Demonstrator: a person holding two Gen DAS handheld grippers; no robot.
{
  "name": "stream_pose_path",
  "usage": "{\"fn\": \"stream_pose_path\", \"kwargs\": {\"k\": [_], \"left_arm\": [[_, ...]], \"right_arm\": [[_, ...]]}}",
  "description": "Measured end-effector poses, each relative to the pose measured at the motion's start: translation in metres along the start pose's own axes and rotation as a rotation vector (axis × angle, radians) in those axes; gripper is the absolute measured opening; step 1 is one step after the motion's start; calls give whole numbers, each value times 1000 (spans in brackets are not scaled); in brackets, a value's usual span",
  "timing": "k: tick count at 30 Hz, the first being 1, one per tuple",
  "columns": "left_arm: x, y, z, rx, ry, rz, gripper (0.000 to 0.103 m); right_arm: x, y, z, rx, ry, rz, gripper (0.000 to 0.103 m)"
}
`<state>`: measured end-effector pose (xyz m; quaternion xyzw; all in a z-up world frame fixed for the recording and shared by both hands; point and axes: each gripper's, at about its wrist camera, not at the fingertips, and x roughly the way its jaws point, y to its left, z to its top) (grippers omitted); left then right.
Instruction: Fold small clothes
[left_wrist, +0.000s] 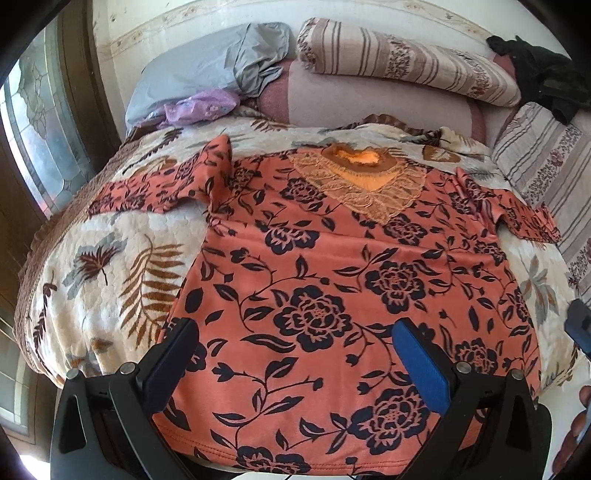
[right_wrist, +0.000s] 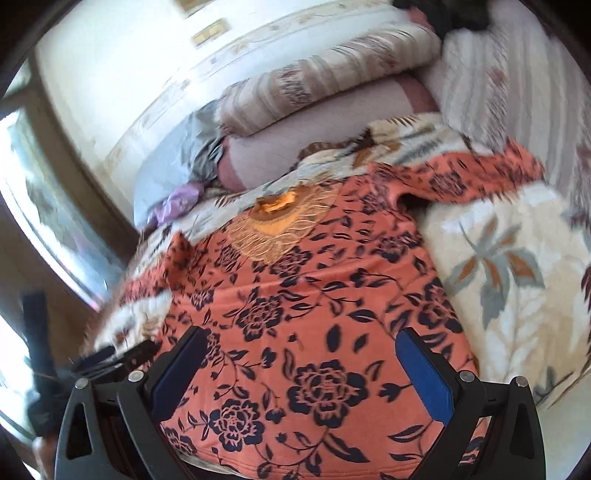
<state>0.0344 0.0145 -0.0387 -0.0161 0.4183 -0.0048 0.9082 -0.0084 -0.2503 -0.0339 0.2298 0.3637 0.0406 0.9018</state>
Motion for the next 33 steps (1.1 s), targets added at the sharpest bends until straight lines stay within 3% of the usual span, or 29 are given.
{"fn": "stream_pose_path", "kwargs": {"k": [7, 12, 15, 18, 20, 24, 28, 30, 32, 33], "left_arm": [[64, 16, 8, -14, 76, 56, 103], [92, 17, 22, -11, 34, 71, 103], [132, 21, 12, 19, 105, 106, 103], [135, 36, -1, -70, 24, 26, 103], [135, 34, -1, -52, 24, 36, 103], [138, 35, -1, -54, -1, 32, 103], [139, 33, -3, -37, -14, 52, 103], [137, 34, -4, -32, -15, 57, 103], [137, 35, -4, -28, -15, 61, 103], [137, 35, -4, -27, -15, 63, 103]], "right_arm": [[6, -151, 24, 441, 1, -27, 100], [3, -229, 68, 603, -118, -19, 90], [10, -264, 105, 657, -184, -45, 90], [32, -294, 148, 616, -200, -167, 76], [53, -313, 173, 591, -174, -245, 55], [84, -343, 204, 551, -165, -380, 53], [119, -360, 219, 542, -117, -456, 52], [130, -358, 227, 491, -88, -538, 35], [133, -351, 239, 447, -48, -583, 5], [133, -341, 247, 408, -38, -600, 5]]}}
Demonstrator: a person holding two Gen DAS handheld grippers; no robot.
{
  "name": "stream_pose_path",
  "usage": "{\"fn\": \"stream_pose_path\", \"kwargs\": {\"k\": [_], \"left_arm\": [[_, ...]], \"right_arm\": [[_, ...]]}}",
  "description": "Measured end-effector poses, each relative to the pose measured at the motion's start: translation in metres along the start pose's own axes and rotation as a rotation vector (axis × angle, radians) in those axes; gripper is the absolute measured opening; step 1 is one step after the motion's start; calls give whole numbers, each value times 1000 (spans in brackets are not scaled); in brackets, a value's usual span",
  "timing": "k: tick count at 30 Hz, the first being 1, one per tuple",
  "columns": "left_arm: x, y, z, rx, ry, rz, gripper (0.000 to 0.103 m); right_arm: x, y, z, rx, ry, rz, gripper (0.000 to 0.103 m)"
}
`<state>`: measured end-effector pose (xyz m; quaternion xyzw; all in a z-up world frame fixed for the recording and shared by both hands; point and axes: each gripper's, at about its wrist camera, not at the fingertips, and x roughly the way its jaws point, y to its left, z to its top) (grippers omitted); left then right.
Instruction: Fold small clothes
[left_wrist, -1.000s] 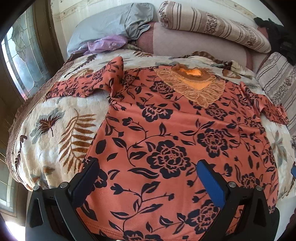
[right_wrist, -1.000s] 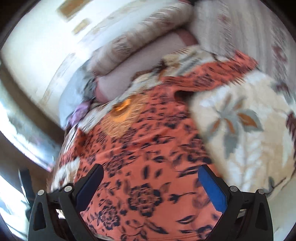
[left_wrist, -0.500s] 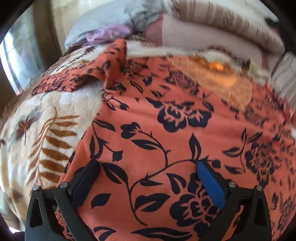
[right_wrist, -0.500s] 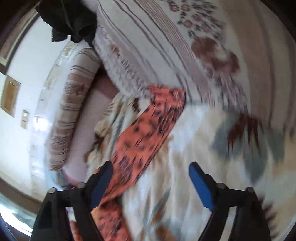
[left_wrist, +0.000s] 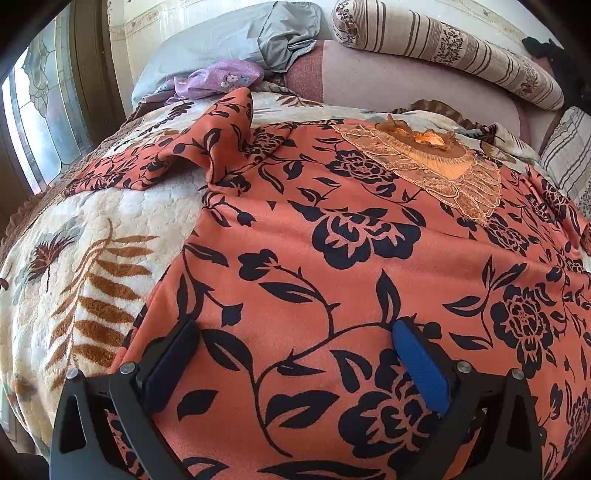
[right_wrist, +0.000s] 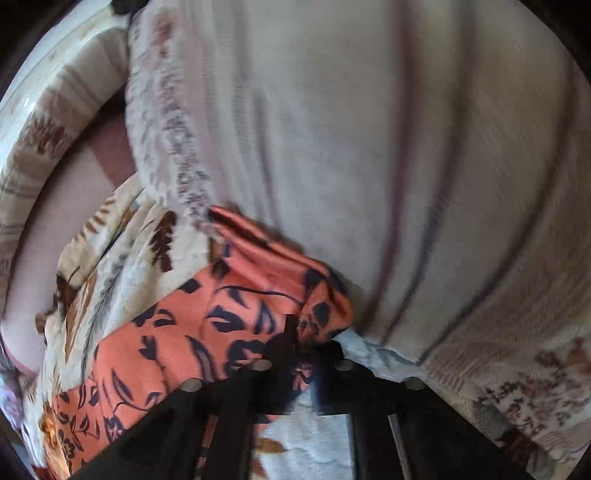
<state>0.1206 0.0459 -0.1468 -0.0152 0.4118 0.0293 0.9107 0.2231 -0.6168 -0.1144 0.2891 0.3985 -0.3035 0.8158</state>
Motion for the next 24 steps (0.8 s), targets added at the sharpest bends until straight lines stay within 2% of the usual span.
{"fn": "stream_pose_path", "kwargs": {"k": [2, 4, 7, 9, 12, 14, 17, 20, 21, 22, 23, 24], "left_arm": [[1, 0, 1, 2, 1, 4, 103], [1, 0, 2, 1, 4, 6, 103], [1, 0, 3, -5, 11, 4, 103], [1, 2, 3, -12, 16, -1, 103], [-1, 5, 4, -32, 24, -28, 103], [-3, 9, 3, -49, 30, -52, 103], [-6, 15, 4, -73, 38, -88, 103], [-7, 21, 7, -103, 49, -122, 103], [-8, 23, 8, -115, 52, -132, 103], [-8, 26, 9, -129, 55, -143, 103], [-8, 29, 10, -146, 58, -156, 103], [-9, 31, 11, -162, 60, -168, 103]], "right_arm": [[-25, 30, 10, -103, -47, 0, 5], [-60, 68, 17, -194, -92, 43, 5], [-133, 143, 18, -324, -169, 157, 5], [-179, 189, 4, -399, -209, 240, 5], [-243, 265, -38, -516, -238, 390, 5], [-267, 311, -76, -566, -228, 484, 5], [-272, 364, -131, -573, -151, 631, 7], [-247, 395, -195, -521, -15, 759, 11], [-226, 402, -218, -514, 61, 759, 17], [-205, 406, -243, -525, 137, 731, 44], [-185, 405, -266, -535, 192, 701, 82], [-160, 398, -286, -537, 239, 664, 86]]}}
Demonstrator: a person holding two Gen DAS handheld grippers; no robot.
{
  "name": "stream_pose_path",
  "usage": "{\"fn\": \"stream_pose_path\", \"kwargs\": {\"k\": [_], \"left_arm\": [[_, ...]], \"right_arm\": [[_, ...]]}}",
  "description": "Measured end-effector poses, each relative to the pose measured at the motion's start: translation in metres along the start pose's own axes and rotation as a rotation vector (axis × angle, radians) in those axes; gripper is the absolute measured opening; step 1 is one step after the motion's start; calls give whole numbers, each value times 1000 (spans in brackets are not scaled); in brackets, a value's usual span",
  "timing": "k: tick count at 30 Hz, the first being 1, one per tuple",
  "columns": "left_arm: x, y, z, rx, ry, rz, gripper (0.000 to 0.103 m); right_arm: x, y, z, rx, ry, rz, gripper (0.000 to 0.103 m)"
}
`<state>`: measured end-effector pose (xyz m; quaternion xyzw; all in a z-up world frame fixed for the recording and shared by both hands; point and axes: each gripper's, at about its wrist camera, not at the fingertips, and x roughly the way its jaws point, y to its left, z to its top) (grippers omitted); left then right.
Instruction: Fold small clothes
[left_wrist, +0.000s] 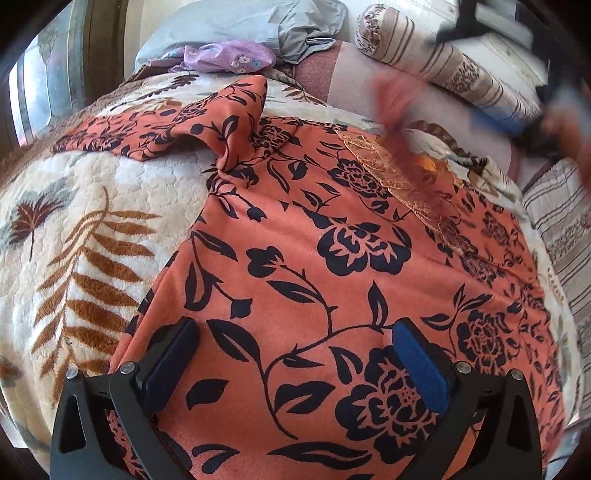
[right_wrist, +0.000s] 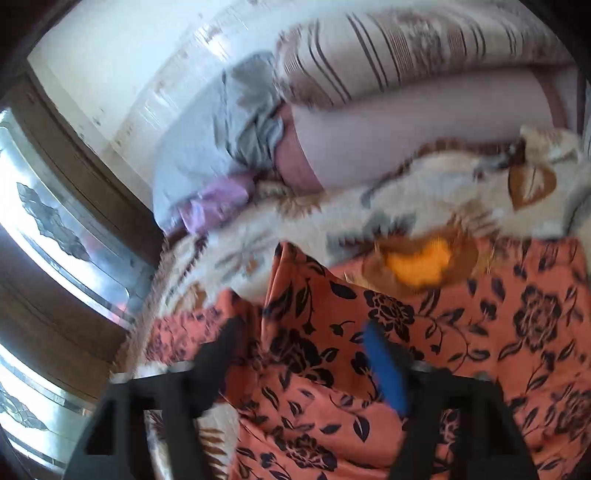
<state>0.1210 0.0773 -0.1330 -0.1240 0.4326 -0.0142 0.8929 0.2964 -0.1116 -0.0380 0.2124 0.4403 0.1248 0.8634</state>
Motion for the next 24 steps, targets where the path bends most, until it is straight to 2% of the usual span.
{"fn": "stream_pose_path", "kwargs": {"k": [3, 5, 7, 9, 11, 13, 15, 17, 19, 21, 22, 24], "left_arm": [[-2, 4, 2, -34, -2, -24, 103], [-3, 5, 2, -42, -3, -25, 103], [-4, 4, 3, -52, -5, -22, 103], [-5, 7, 4, -70, -8, -23, 103], [-8, 12, 7, -100, -12, -40, 103], [-13, 19, 8, -151, -30, -83, 103], [-19, 27, 10, -212, -53, -125, 103], [-24, 34, 19, -284, -57, -181, 103], [-30, 35, 35, -331, -50, -259, 103], [-33, 30, 60, -345, -63, -319, 103], [-31, 27, 76, -358, -64, -347, 103], [-19, 20, 101, -385, -52, -385, 103]], "right_arm": [[37, -51, -48, 66, 131, -69, 85], [22, -75, -70, 65, 120, -98, 85], [-8, -98, -68, 25, 57, -119, 85], [-52, -112, -55, -19, -53, -172, 85], [-96, -126, -46, -48, -178, -281, 85], [-121, -149, -49, -75, -274, -392, 86], [-116, -171, -59, -79, -285, -479, 87], [-101, -204, -75, -36, -212, -478, 87], [-89, -242, -97, 58, -142, -430, 88], [-106, -256, -95, 129, -219, -321, 93], [-106, -259, -94, 143, -214, -293, 96], [-106, -266, -95, 151, -219, -268, 97]]}}
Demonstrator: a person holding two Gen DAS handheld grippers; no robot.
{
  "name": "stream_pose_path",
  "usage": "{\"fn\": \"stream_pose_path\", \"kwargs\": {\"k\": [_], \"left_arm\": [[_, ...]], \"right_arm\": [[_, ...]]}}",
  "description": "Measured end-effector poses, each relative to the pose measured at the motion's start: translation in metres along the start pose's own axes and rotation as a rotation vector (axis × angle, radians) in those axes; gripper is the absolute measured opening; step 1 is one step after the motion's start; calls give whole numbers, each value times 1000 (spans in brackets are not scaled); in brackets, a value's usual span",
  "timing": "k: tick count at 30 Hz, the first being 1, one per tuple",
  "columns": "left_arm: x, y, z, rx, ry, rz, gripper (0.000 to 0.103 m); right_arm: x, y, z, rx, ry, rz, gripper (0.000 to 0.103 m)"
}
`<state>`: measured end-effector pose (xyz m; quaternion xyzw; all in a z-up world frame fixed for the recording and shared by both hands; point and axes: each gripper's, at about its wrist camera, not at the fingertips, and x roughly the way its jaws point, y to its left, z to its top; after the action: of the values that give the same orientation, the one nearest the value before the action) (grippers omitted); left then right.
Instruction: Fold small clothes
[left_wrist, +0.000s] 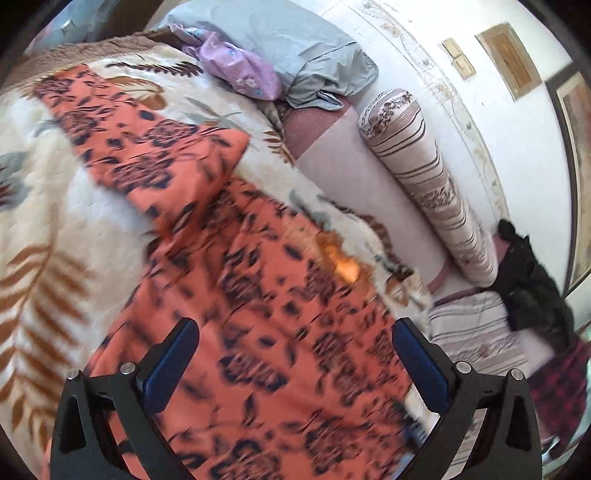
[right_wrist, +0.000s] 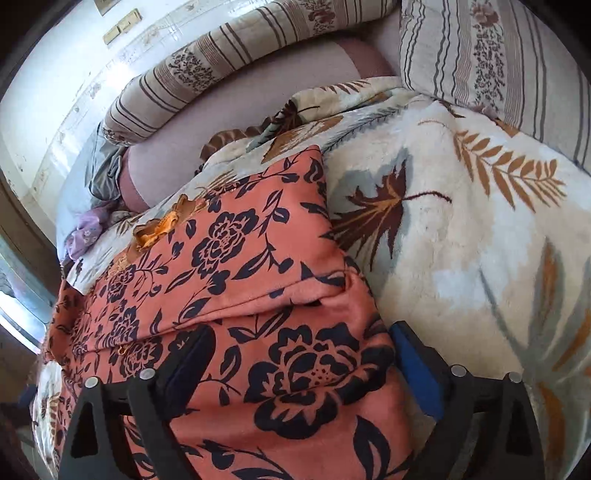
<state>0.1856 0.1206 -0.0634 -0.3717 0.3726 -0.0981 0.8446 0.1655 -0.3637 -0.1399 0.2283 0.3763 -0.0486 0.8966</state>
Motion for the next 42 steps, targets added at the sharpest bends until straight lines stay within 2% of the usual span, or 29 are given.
{"fn": "stream_pose_path", "kwargs": {"k": [2, 5, 8, 11, 12, 13, 14, 17, 19, 20, 21, 22, 24, 26, 27, 28, 29, 31, 34, 38, 39, 40, 41, 42], "left_arm": [[28, -1, 18, -31, 34, 4, 103], [67, 17, 28, -94, 82, 106, 102], [94, 37, 29, -132, 141, 190, 90], [97, 38, 29, -98, 140, 220, 74], [99, 35, 30, -71, 151, 214, 46], [101, 30, 32, -35, 173, 233, 13], [100, 26, 34, -3, 163, 272, 4], [82, 15, 36, 43, 81, 260, 3], [73, 15, 32, 86, 30, 288, 3], [77, 21, 28, 100, 40, 330, 3], [89, 33, 23, 92, 94, 375, 3], [99, 50, 17, 58, 146, 388, 2], [88, 55, 18, 45, 115, 326, 2], [81, 54, 22, 0, 144, 262, 26], [78, 51, 24, -17, 147, 228, 53], [73, 47, 26, -19, 126, 186, 67], [70, 41, 28, -3, 102, 165, 68], [70, 33, 32, 25, 90, 148, 68], [88, 32, 35, -23, 139, 129, 68], [103, 35, 34, -52, 186, 147, 64], [107, 36, 35, -54, 201, 148, 52], [110, 35, 35, -51, 210, 167, 33], [110, 36, 35, -47, 216, 179, 23], [109, 36, 35, -38, 220, 187, 9]], "right_arm": [[-3, -3, 0, 6, -8, 19, 98], [-16, -17, -1, 31, -26, 59, 98], [-19, -22, -2, 43, -35, 77, 98], [-13, -18, -3, 42, -38, 80, 99], [-11, -16, -3, 42, -38, 80, 99], [-13, -18, -2, 41, -37, 80, 99], [-9, -14, 0, 40, -37, 79, 99], [-4, -9, -1, 40, -36, 76, 99], [-3, -8, -1, 38, -35, 73, 99], [-3, -7, -1, 36, -34, 70, 99], [-2, -7, -2, 35, -32, 67, 99], [-2, -7, -1, 33, -31, 67, 99], [-3, -6, -2, 33, -29, 67, 100], [-3, -7, -2, 35, -32, 71, 100], [-2, -6, -2, 34, -31, 68, 100], [-2, -5, -2, 30, -29, 64, 100], [-1, -4, -2, 26, -28, 62, 101], [-1, -5, -2, 29, -29, 65, 101], [-1, -3, -2, 29, -29, 64, 101], [0, -3, -2, 33, -31, 70, 101], [0, -3, -3, 34, -32, 71, 101], [0, -3, -3, 35, -33, 74, 101], [1, -4, -3, 37, -34, 76, 101], [2, -4, -3, 38, -35, 77, 101]]}}
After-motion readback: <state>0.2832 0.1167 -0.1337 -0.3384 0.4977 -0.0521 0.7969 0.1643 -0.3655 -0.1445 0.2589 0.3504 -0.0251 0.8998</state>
